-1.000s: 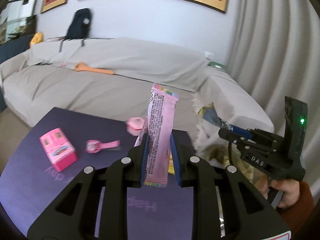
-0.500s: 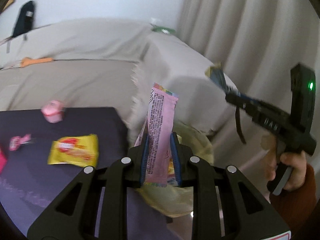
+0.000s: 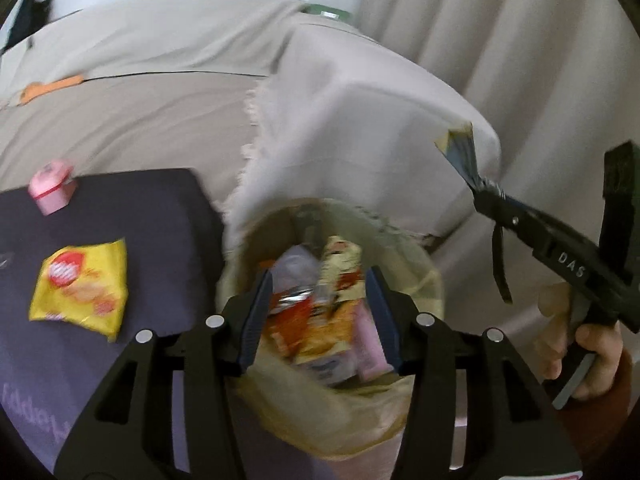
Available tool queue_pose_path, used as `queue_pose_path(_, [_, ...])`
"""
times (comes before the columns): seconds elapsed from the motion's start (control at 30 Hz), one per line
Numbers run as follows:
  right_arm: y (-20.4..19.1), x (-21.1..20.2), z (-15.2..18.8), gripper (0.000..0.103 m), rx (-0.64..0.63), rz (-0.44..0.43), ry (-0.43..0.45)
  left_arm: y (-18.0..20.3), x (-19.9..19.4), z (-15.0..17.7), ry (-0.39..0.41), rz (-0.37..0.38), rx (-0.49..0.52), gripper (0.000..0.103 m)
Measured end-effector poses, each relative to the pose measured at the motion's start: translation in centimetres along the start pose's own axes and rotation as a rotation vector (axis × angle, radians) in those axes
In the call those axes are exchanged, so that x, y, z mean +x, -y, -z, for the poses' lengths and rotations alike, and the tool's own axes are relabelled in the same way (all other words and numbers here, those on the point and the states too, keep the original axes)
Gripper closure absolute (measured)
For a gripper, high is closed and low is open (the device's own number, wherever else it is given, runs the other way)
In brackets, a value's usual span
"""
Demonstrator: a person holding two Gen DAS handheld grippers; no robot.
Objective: Collect trash
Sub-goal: 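Release the pink wrapper into the bin with the left gripper while the right carries the black strip, then open the right gripper over the bin to drop the black foil strip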
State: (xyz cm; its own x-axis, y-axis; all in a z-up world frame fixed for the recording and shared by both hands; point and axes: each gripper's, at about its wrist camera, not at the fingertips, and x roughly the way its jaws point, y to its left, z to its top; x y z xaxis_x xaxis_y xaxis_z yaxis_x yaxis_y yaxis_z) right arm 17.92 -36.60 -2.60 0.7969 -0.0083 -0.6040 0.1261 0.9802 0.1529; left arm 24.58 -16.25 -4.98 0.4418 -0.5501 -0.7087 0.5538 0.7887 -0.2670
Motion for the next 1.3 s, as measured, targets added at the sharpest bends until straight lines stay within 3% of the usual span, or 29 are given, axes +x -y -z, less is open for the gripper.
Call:
queue_pose_path(0.2, [-2.7,2.6,1.5,0.078,-0.046,-0.019,-0.044,-4.1,-3.6,1.7,0.06,-0.104,-0.046,0.054])
queue_pose_path(0.4, [-4.8,4.8,4.1,0.078,-0.067,-0.037,-0.11,-7.0,-6.6,3.4,0.087,-0.157,-0.093,0.053])
queue_pose_path(0.57, [-6.0,5.8,5.2,0.077,-0.091,-0.036,-0.144,-7.8,-7.1,4.4,0.074,-0.156,-0.091,0.052])
queue_pose_path(0.73, [-6.3,5.9,5.4,0.054,-0.084,-0.047,-0.15,-8.9,-7.1,5.4,0.059,-0.15,-0.121,0.052])
queue_pose_path(1.1, [-6.1,5.6,5.4,0.054,-0.064,-0.041,-0.146,-13.3,-8.9,7.1,0.085,-0.178,-0.173,0.051])
queue_pose_path(1.3, [-7.7,5.0,4.7,0.054,-0.078,-0.077,-0.109,-18.5,-10.9,5.3,0.163,-0.234,-0.134,0.046])
